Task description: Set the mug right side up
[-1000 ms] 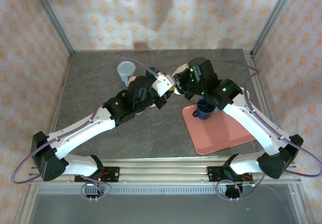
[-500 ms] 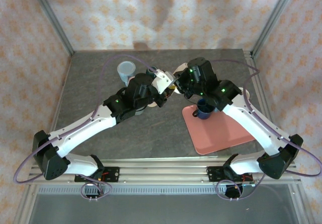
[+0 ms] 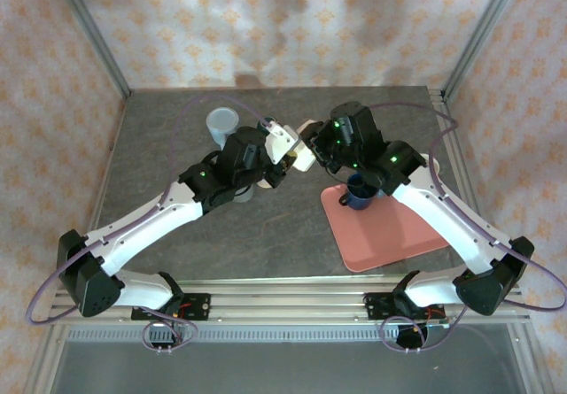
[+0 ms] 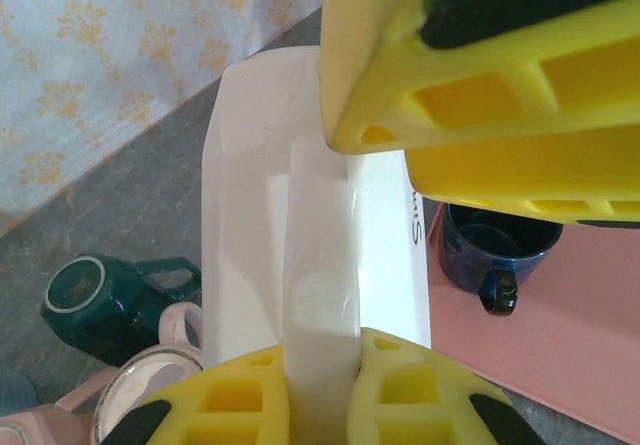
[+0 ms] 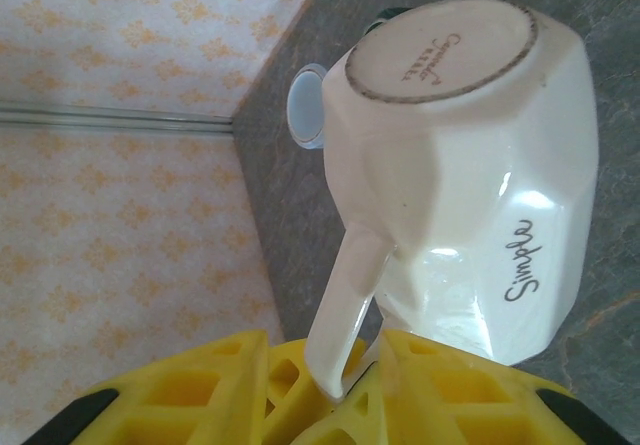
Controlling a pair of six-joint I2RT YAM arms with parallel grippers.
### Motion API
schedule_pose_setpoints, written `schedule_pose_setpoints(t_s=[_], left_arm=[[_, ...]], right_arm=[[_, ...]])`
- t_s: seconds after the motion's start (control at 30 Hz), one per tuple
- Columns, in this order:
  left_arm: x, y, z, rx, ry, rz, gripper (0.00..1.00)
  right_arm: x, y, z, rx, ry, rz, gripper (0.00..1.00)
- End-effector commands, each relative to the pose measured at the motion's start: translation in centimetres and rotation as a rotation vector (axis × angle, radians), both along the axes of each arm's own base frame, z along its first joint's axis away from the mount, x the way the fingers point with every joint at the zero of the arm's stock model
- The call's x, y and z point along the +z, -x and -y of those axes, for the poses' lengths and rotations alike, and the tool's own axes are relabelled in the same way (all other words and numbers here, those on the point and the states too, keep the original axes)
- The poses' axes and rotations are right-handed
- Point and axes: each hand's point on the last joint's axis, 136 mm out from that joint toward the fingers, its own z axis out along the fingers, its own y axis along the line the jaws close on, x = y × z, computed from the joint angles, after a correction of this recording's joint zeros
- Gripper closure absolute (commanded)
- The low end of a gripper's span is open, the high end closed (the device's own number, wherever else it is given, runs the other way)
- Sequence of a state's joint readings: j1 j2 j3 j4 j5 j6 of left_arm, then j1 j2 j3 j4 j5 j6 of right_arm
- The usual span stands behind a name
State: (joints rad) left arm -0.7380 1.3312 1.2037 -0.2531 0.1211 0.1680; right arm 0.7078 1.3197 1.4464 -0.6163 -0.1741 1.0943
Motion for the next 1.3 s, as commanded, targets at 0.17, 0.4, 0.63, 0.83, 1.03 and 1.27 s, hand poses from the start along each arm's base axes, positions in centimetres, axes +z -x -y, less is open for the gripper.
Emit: schedule_pose_setpoints(t_s=[0.17, 0.4, 0.63, 0.83, 1.03, 1.27], left_arm=[[3.7, -0.8, 0.5, 0.056, 0.117, -0.008, 1.00], [2.2, -0.2, 0.2, 0.136, 0.176, -0.183, 1.00], [0.7, 0.0, 0.9, 0.208, 0.250, -0.351, 1.00], [0.4, -0.1, 1.3, 0.287, 0.300, -0.475, 1.00], [-0.2, -0.1, 1.5, 0.367, 0.359, -0.579, 1.00], [-2.0, 0.7, 2.4, 0.471, 0.518, -0.775, 1.00]], right_arm=[[1.3, 0.9, 4.3, -0.045, 0.181, 0.074, 0.64], [-0.8, 1.8, 9.0, -0.023, 0.321, 0.112, 0.65], [-3.0, 2.4, 9.3, 0.190, 0.419, 0.201, 0.68], [-5.7, 4.3, 7.9, 0.477, 0.539, 0.281, 0.68], [-6.9, 5.6, 8.1, 0.567, 0.598, 0.376, 0.68], [-8.1, 4.7, 11.5, 0.340, 0.610, 0.212, 0.70]])
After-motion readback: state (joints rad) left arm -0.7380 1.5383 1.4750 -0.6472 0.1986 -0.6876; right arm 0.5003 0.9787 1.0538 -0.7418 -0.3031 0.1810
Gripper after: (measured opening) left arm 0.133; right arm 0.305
